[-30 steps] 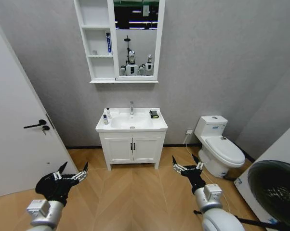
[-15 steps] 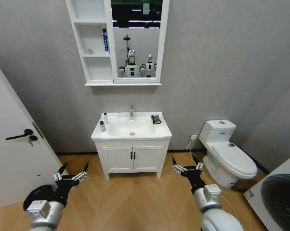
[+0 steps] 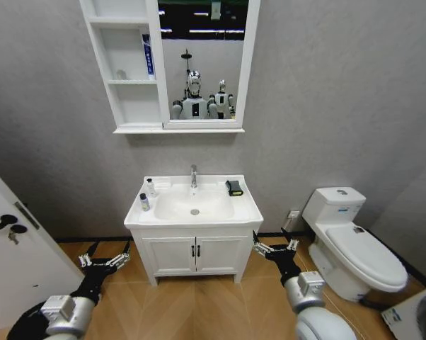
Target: Move facial cleanser and shampoo from washbasin to cabinet, then wipe washbasin with towel.
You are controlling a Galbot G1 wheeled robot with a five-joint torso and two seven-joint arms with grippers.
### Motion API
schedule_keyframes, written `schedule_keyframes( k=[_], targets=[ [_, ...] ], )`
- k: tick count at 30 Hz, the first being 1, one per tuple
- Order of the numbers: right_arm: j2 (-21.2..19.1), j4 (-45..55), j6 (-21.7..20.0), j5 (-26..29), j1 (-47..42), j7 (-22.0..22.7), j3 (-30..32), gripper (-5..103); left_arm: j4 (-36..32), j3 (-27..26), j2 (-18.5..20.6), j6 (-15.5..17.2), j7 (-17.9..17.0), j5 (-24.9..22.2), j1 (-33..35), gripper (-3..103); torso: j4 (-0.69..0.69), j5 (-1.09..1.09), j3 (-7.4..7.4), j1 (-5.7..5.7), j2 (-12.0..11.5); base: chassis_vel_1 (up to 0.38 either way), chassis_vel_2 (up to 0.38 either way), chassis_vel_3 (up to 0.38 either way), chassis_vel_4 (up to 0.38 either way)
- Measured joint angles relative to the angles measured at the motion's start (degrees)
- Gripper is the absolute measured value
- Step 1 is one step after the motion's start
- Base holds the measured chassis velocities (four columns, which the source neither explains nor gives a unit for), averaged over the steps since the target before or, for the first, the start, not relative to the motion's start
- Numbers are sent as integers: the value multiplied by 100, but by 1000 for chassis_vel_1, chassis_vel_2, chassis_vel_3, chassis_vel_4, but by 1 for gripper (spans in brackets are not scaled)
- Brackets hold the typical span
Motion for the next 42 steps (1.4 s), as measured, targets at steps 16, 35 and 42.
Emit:
schedule_keyframes(
  k=[16, 35, 42],
  targets=[
    [-24, -80, 149, -16, 32, -45, 14, 100, 38, 116, -153, -65, -101, 188, -14, 100, -4, -2, 1, 5, -3, -201, 182, 165, -178],
    [-57, -279, 205, 74, 173, -50, 158, 100, 1616, 874, 203, -164, -551, 572, -1380, 100, 0, -2, 1, 3, -1, 22, -11, -19, 11],
    [-181, -363, 59, 154, 362, -17, 133, 100, 2123, 1024, 572, -20, -581, 363, -1908, 100, 1, -2, 1, 2, 0, 0, 0, 0, 0]
  ],
)
